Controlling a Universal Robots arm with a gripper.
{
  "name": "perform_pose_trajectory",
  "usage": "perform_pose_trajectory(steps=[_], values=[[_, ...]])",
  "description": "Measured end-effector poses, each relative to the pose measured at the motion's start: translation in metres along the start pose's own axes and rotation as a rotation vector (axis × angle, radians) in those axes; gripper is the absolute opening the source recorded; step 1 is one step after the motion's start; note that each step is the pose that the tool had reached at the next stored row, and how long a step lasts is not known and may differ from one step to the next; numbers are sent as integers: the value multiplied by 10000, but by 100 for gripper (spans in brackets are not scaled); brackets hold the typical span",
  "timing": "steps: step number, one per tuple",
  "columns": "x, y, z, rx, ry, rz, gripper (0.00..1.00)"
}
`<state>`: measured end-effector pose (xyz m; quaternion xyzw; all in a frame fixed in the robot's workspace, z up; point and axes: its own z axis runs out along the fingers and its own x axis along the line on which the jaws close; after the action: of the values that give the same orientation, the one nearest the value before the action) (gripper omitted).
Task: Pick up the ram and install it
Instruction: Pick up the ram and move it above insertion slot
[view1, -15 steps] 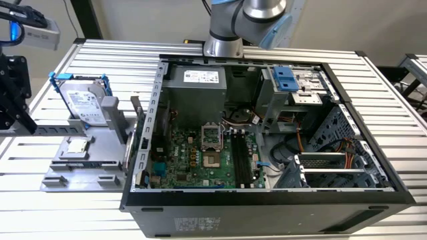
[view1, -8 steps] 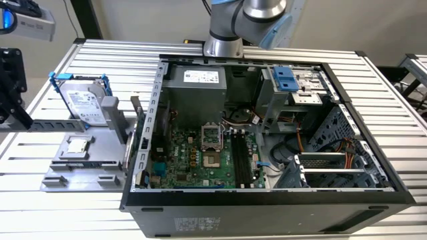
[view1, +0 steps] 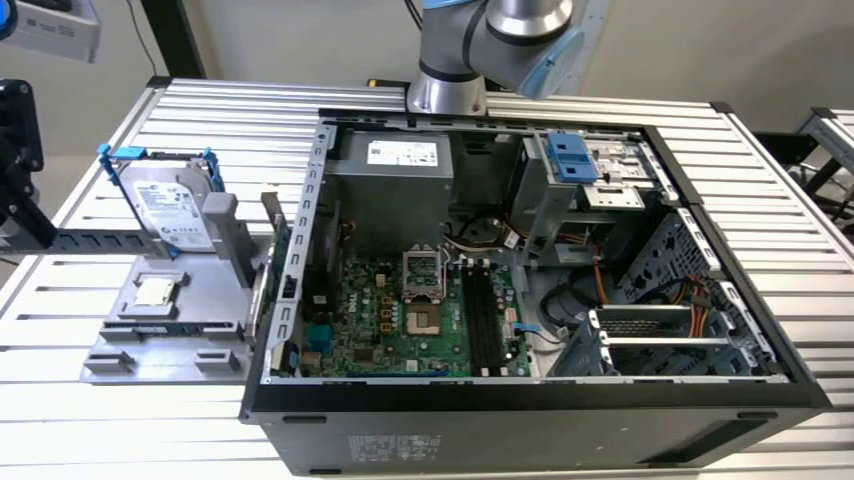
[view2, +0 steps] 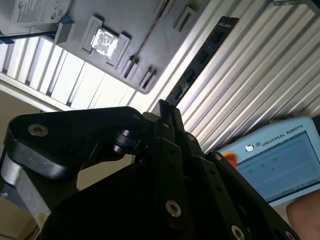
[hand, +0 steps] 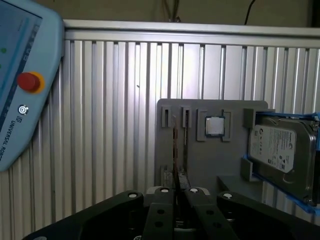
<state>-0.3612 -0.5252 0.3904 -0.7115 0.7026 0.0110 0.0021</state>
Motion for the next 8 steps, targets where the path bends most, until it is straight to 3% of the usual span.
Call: perform_pose_trajectory(steps=[8], values=[[-1,0,-31,2,-1,0,0]])
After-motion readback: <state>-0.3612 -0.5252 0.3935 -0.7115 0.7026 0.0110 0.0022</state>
